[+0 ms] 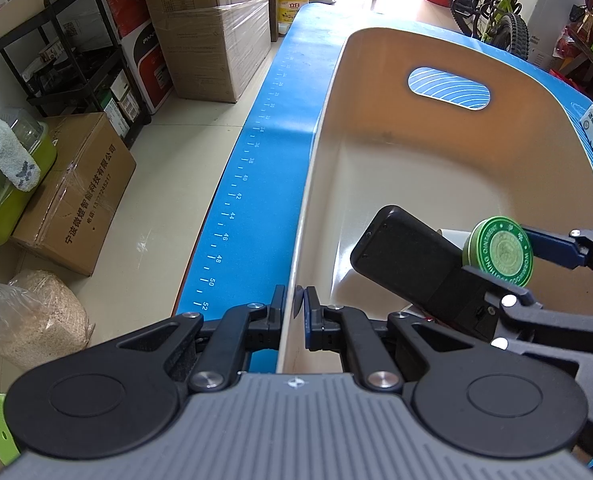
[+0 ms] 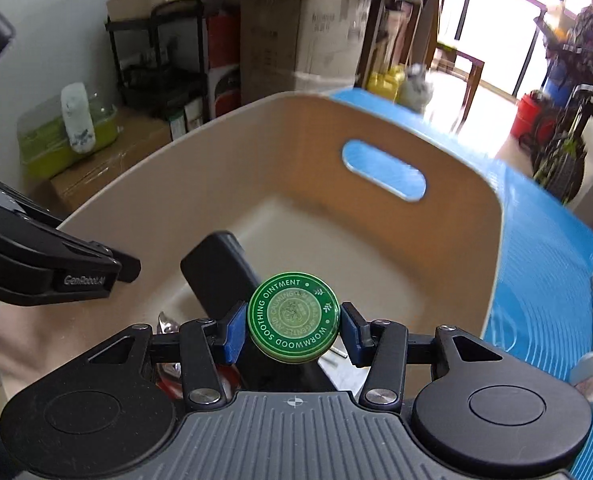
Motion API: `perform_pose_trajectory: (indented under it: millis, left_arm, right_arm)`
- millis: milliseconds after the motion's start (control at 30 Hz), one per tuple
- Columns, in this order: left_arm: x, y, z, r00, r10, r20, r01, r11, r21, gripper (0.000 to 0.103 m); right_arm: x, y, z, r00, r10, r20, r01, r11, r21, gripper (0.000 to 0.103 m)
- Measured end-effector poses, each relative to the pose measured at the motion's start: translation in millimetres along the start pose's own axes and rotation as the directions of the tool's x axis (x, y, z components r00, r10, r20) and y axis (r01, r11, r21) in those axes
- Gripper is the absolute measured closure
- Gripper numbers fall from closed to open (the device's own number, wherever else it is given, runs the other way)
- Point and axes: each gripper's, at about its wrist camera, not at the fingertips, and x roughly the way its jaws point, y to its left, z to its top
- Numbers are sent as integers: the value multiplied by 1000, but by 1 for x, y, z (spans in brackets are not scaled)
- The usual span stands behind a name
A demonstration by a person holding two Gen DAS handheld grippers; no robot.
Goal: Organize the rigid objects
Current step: 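Lift the green tin into the basket and release it, then move the right gripper to the yellow toy and grasp it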
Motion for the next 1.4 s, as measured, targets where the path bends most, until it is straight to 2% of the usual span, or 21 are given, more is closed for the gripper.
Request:
perform_pose_trajectory:
  millis: [67,100,200,300,400,500,600,767,900,1033,1133,1400]
  left_arm:
    - [0,0,0,1000,-1,1,1,1000,-1,94]
    - [-1,0,1,1000,1,1,-1,1000,0,94]
    - [-1,0,0,1000,1,0,-1,1000,-1,94]
    - [-1,0,0,1000,1,0,-1,1000,0,93]
    - [-1,0,0,1000,-1,0,1,1000,-2,93]
    - [-1,1,0,1000,-1,0,1,1000,-2,93]
    - [-1,1,0,1000,-4,1,4,1000,-4,94]
    - [-1,1,0,1000,-5,1,5,1000,-4,94]
    - [-1,1,0,1000,-5,1,5,1000,-5,94]
    - [-1,0,1,1000,-4,1,4,1000,-4,94]
    - [-1,0,1,1000,-5,1,5,1000,-5,94]
    - [-1,1,0,1000,-7,3,7,1000,-6,94]
  right_arm:
    - [2,-2,-2,1000,11,-20,-11,1000,6,48]
    - [1,-4,-2,1000,15,-22,-15,1000,12,44]
    - [-3,-7,-4,1000,20,3,-20,999,25,39]
    - [-8,-9,-5,1000,26,17,-26,999,22,38]
    - [-23,-15,-4,998,26,59,-28,999,43,32]
    - [-46,-33,-4,992,15,125,-27,995,96,30]
    - [-68,-54,-6,984,-22,175,-8,985,170,27]
    - [-91,-92,-18,966,-147,212,85,958,275,26]
    - [-89,-124,-32,948,-260,185,177,911,373,26]
    - [-73,-145,-48,938,-313,147,224,873,434,26]
    - [-52,-148,-58,939,-328,107,254,868,427,26]
    - [-9,-144,-71,954,-298,39,258,878,404,26]
